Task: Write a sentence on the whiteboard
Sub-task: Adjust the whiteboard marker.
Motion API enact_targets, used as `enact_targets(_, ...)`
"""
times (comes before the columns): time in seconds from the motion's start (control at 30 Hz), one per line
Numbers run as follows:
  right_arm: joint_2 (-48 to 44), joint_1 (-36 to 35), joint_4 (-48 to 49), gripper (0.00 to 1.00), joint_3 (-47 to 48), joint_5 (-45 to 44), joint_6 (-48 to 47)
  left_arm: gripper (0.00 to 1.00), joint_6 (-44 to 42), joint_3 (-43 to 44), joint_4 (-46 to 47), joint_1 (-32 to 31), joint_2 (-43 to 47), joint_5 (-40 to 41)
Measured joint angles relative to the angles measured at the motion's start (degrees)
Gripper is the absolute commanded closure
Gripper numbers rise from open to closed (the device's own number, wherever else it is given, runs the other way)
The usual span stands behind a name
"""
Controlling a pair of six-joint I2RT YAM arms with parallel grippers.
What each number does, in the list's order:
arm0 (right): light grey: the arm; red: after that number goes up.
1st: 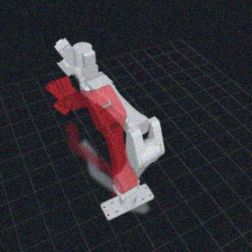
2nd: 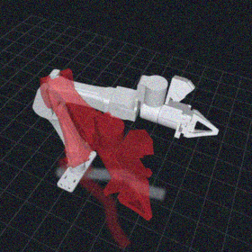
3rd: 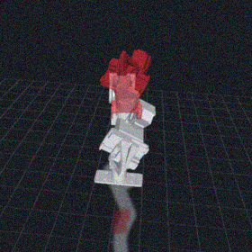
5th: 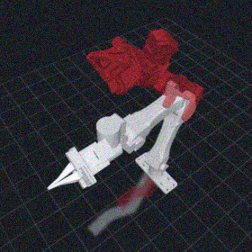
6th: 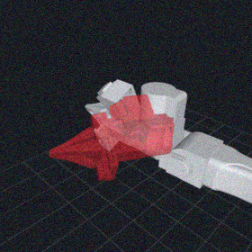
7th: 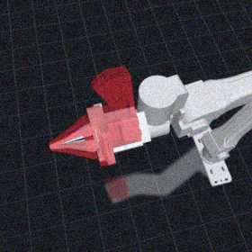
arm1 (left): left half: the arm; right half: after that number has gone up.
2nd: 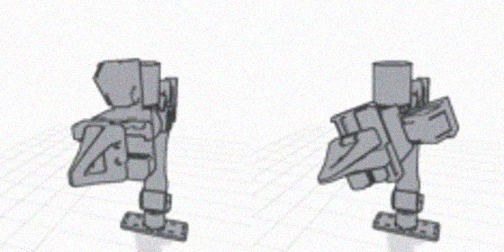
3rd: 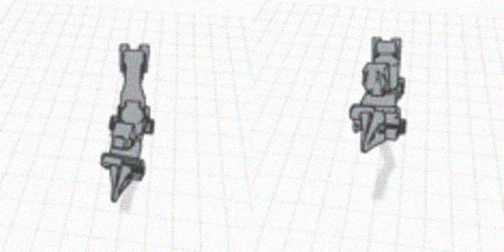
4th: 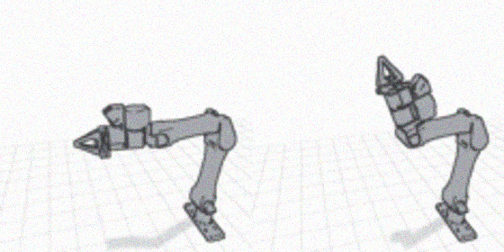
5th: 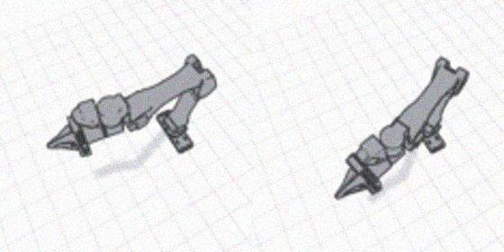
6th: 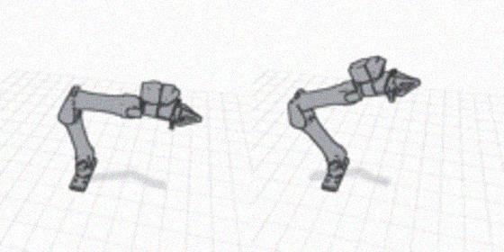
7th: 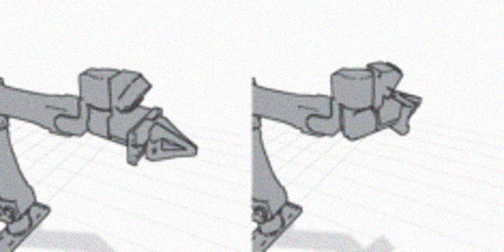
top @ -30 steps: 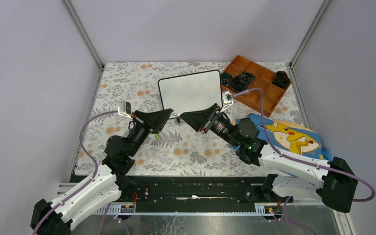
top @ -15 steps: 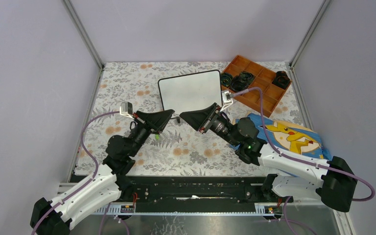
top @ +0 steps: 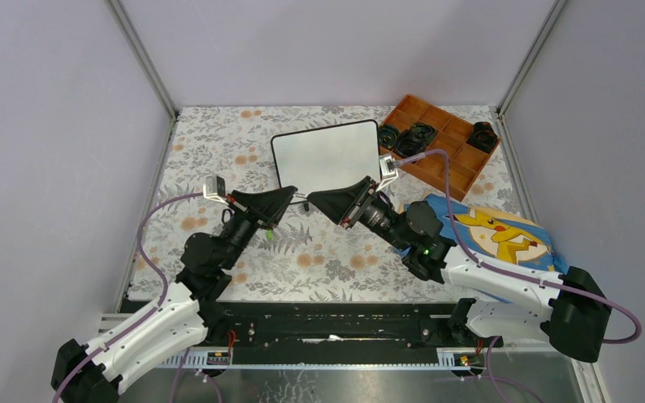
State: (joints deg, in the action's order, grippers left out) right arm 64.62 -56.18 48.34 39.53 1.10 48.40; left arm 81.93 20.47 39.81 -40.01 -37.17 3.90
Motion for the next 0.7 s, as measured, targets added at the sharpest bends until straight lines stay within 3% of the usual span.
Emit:
enact_targets(0.17, 0.04, 0.00, 0.24, 0.67, 0.00, -0.04, 0.00, 1.00, 0.07, 0.00, 0.00, -0.24, -0.04, 0.11)
enact_targets(0.4, 0.04, 0.00, 0.24, 0.75, 0.04, -0.04, -0.04, 1.00, 0.26, 0.00, 0.02, -0.55, -0.04, 0.22)
enact_targets(0.57, 0.04, 0.04, 0.20, 0.85, 0.04, -0.09, -0.13, 1.00, 0.55, 0.00, 0.11, -0.83, -0.04, 0.52)
enact_targets(0.7, 0.07, 0.04, 0.17, 0.99, 0.04, -0.13, -0.31, 1.00, 0.57, 0.00, 0.11, -0.87, -0.04, 0.63)
